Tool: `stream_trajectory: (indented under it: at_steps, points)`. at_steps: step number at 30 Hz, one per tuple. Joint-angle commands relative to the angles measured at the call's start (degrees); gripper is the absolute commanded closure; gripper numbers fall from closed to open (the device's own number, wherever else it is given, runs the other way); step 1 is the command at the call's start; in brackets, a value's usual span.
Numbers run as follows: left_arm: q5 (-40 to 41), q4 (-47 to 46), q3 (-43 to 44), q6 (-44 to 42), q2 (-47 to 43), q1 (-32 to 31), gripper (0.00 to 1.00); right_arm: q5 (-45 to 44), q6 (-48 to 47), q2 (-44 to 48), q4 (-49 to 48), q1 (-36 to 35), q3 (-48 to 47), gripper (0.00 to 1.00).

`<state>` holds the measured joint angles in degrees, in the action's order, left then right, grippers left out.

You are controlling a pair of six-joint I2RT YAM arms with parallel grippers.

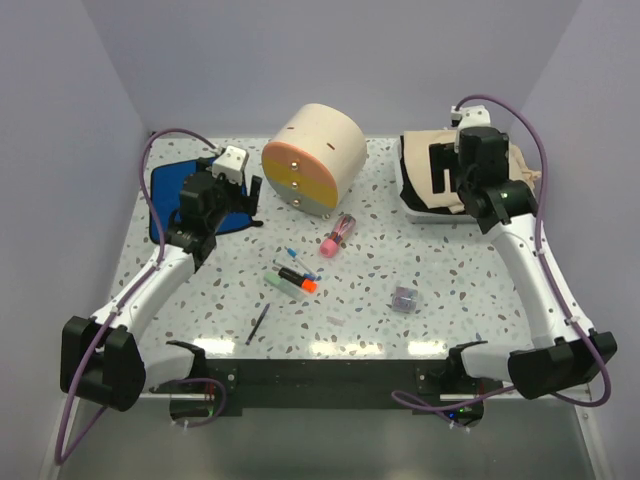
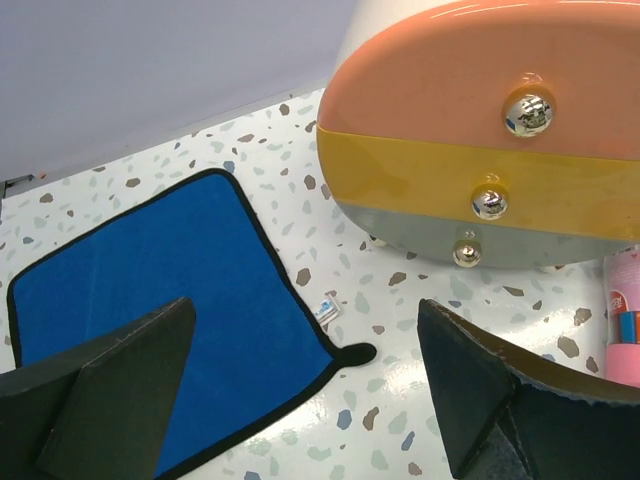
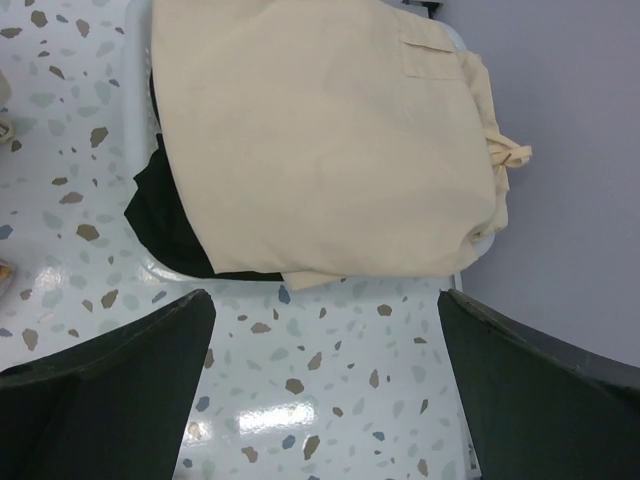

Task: Sort the stationery into containers
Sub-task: Open the drawer in the storage box.

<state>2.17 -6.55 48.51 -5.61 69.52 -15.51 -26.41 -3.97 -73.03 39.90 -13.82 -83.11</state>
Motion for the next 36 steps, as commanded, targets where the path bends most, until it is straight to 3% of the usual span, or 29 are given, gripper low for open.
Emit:
stream_trajectory:
  at_steps: [1, 4, 8, 12, 16, 21, 25, 30, 31, 33, 36]
  points:
    - [-1.29, -3.39, -0.26, -0.37, -0.43, 0.3, 0.02, 0.82, -0.16, 0.61, -0.61, 0.03, -0.83, 0.01]
    - [-1.12, -3.39, -0.61, -0.37, -0.61, 0.3, 0.02, 5.04, -2.25, 2.36, -4.46, 0.03, 1.63, 0.01]
    - [3.43, -4.26, -1.58, 0.42, -0.87, 0.3, 0.0, 20.55, -9.9, 9.02, -10.43, -0.06, 9.69, 0.01]
    - [4.25, -5.23, -3.07, 1.03, -1.31, 0.13, 0.0, 31.92, -7.74, 9.33, -16.08, -0.06, 14.2, 0.01]
    - [1.43, -5.75, -6.4, 1.57, -2.27, -3.98, 0.0, 32.56, -1.23, 0.28, -15.38, 0.02, 8.77, 0.01]
    - [4.24, -23.65, -17.2, 4.28, -4.13, -9.88, 0.02, 34.06, -2.1, -9.57, -17.57, 0.02, -0.46, 0.01]
    - [3.54, -35.1, -23.54, 3.14, -0.09, -14.37, 0.13, 35.46, -1.57, -18.17, -18.45, -0.06, -6.79, 0.01]
    - [3.81, -43.9, -23.29, 2.0, 5.97, -15.43, 0.19, 36.52, -0.69, -23.99, -21.53, 0.02, -10.92, 0.02]
    - [3.28, -43.99, -22.16, 1.74, 6.76, -15.43, 0.15, 36.7, -0.43, -25.04, -21.7, -0.06, -11.71, 0.02]
    - [2.84, -46.53, -22.06, 2.18, 8.78, -15.34, 0.14, 37.39, 0.36, -27.68, -22.76, 0.03, -13.48, 0.02]
    - [-1.19, -51.36, -22.32, 1.91, 13.08, -15.34, 0.23, 38.19, 1.76, -31.01, -24.25, 0.11, -15.23, 0.02]
